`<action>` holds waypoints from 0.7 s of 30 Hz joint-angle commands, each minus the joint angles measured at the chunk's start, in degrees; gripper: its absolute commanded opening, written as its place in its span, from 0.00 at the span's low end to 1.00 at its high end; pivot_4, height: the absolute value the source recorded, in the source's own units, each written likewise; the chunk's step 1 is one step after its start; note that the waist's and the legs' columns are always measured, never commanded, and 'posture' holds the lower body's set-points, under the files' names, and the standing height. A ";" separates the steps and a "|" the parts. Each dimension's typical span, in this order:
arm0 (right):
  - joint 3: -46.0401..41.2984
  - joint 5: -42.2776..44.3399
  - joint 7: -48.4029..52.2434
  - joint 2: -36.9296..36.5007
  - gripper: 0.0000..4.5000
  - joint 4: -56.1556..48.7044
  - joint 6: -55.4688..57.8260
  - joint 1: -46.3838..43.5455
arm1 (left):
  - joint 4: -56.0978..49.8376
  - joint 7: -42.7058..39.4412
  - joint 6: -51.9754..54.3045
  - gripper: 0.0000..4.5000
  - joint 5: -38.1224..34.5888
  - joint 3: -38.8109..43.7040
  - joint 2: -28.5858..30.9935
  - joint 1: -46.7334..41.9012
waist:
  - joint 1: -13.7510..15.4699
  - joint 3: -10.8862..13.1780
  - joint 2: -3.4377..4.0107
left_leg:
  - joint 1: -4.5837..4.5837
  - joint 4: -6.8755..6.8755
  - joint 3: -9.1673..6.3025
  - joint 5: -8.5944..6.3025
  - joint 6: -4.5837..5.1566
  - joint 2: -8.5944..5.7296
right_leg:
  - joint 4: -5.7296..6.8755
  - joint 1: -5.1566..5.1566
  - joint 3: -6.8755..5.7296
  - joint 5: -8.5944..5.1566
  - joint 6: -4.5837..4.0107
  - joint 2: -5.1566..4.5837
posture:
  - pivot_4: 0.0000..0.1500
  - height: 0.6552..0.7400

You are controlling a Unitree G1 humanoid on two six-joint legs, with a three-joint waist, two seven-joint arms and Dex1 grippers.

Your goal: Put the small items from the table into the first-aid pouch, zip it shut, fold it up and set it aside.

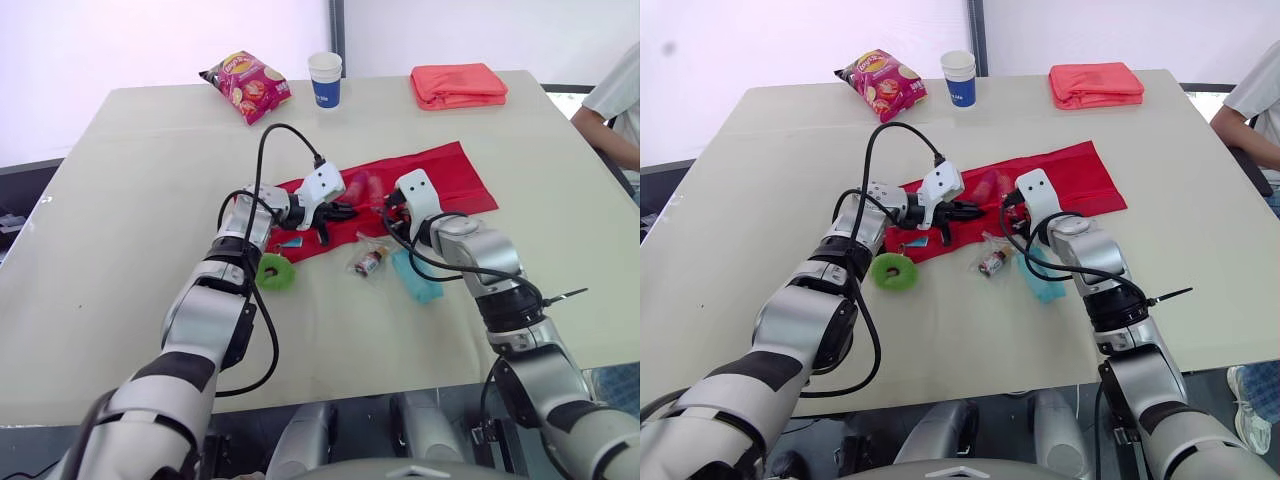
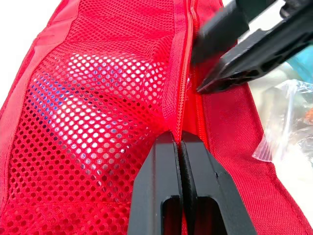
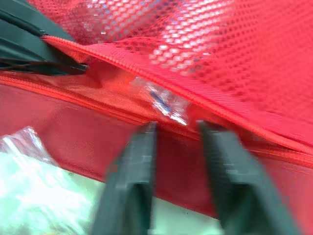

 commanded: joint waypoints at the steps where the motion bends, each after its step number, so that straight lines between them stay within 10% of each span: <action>1: -2.58 -1.22 -3.95 2.68 0.01 7.46 -5.97 -3.80 | -0.22 -0.26 -1.53 0.00 0.38 -0.01 0.54 -1.89 | 0.02 0.00 0.00 | 0.00 0.00 -0.01 0.00 0.00 0.00 | 0.01 0.00 -0.01 0.00 0.00 0.00 | 1.00 1.00; 8: -6.90 -2.34 -9.52 5.28 0.01 19.59 -18.86 -7.99 | 0.73 -0.04 -2.72 0.00 0.85 -0.46 0.72 -2.25 | 0.08 0.00 0.00 | -0.03 -0.02 -0.02 0.01 -0.02 -0.03 | -0.03 -0.01 0.00 0.00 0.00 -0.04 | 1.00 1.00; 13: -2.75 1.52 3.14 -2.04 0.01 -3.42 -10.83 0.97 | 2.96 1.66 -6.02 0.00 2.62 -1.11 1.60 -3.15 | 0.12 0.00 0.00 | -0.22 0.06 -0.09 0.01 -0.02 -0.06 | -0.01 -0.12 -0.05 0.00 0.00 -0.04 | 1.00 1.00; 21: -12.60 17.11 10.71 -15.20 0.69 -44.03 14.13 11.99 | 7.08 4.76 -12.10 0.00 4.52 -1.01 2.75 -4.57 | 0.32 0.00 0.00 | -0.23 0.06 -0.16 0.01 -0.01 -0.07 | 0.02 -0.15 -0.04 0.00 0.00 -0.02 | 1.00 1.00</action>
